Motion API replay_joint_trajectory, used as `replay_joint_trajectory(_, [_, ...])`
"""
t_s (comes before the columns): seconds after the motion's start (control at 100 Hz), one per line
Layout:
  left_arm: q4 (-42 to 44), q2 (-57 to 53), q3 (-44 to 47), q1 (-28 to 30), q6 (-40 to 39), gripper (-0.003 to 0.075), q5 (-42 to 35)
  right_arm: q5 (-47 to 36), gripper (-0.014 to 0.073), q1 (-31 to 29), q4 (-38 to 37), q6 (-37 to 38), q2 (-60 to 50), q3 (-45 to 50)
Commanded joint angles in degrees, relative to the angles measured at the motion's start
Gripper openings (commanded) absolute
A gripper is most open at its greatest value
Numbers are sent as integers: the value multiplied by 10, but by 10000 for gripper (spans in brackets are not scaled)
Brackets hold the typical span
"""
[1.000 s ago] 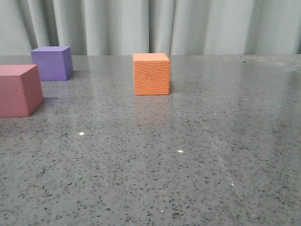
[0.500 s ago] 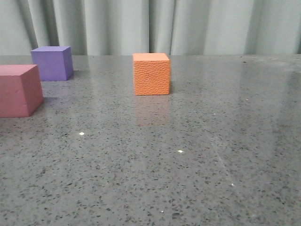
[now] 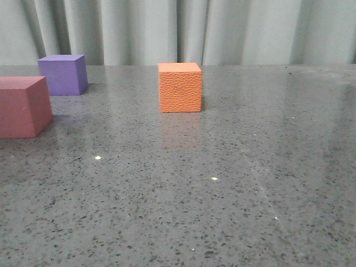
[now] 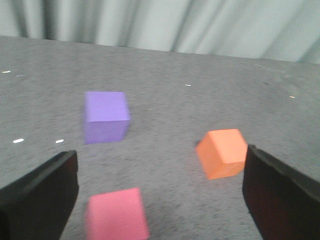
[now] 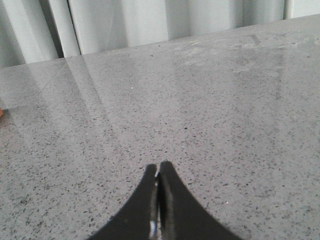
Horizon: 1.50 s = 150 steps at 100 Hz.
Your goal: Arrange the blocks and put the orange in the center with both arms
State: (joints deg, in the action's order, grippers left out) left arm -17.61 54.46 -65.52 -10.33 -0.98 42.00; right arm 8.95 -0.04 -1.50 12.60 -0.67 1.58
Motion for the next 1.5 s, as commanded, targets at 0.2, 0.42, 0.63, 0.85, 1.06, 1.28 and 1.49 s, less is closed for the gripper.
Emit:
replay_joint_trajectory(0.2, [215,144,-128,-176,-209,618,-64,-50,-67,-3,-8,-4,-11,-8])
replay_joint_trajectory(0.42, [412,285,-213,-306,-398,618,-35,-50,-67,-3,-8,-4,-11,-8])
replay_joint_trajectory(0.63, [496,415,-307,-369,-476,618,19,-50,-67,-3,-8,-4,-11,-8])
replay_joint_trajectory(0.85, [530,502,-393,-380,-516,618,72,-50,-67,-3,-8,-4,-11,-8])
replay_joint_trajectory(1.06, [557,516,-395,-380,-566,618,81,-50,-67,-3,-8,-4,-11,-8])
replay_joint_trajectory(1.28, [557,516,-395,-379,-564,618,97,-50,-67,-3,-8,-4,-11,-8])
replay_joint_trajectory(1.49, [555,535,-395,-378,-566,618,112,-50,-67,-3,-8,-4,-11,-8])
